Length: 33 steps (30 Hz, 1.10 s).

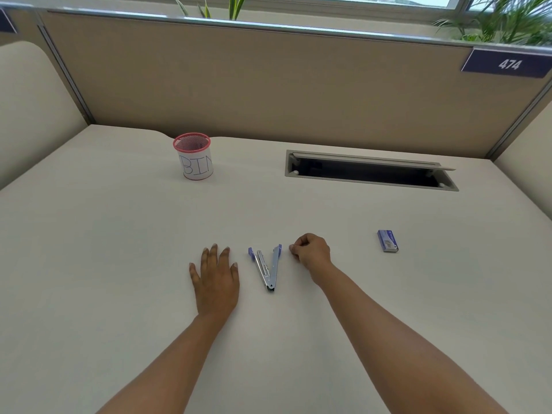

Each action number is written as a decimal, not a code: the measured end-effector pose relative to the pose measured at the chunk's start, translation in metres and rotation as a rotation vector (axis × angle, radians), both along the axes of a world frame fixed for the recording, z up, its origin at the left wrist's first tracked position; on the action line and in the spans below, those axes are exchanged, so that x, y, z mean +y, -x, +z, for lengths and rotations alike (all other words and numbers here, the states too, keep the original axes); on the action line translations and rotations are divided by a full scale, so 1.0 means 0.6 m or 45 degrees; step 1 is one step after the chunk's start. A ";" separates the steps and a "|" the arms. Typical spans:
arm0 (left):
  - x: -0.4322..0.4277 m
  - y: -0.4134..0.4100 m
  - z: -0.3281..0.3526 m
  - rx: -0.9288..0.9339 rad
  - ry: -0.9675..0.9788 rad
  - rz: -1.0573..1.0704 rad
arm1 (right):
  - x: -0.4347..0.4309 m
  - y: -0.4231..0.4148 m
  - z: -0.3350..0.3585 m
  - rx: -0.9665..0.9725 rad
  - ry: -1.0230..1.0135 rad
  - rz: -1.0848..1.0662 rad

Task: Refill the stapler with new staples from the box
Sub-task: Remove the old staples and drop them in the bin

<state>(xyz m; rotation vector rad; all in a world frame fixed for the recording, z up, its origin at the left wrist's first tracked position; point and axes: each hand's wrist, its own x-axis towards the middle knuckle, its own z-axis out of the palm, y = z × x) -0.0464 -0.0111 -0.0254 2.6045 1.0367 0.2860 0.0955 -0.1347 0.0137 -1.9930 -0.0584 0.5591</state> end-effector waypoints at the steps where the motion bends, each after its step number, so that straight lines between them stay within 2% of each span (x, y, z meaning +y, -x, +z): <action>1: 0.002 -0.002 0.002 0.003 -0.002 -0.002 | 0.002 -0.001 0.000 0.054 -0.030 -0.036; 10: 0.050 -0.020 0.008 -0.024 -0.003 0.006 | 0.025 -0.011 0.012 0.264 -0.237 -0.162; 17: 0.131 -0.057 0.011 -0.076 -0.064 0.062 | 0.097 -0.048 0.056 0.301 -0.262 0.043; 20: 0.167 -0.071 0.015 -0.077 -0.075 0.099 | 0.148 -0.065 0.081 0.282 -0.273 0.134; 23: 0.207 -0.082 0.017 0.038 -0.063 0.142 | 0.209 -0.086 0.107 0.242 -0.258 0.224; 33: 0.331 -0.108 0.004 0.081 -0.121 0.228 | 0.414 -0.156 0.173 -0.074 -0.193 0.387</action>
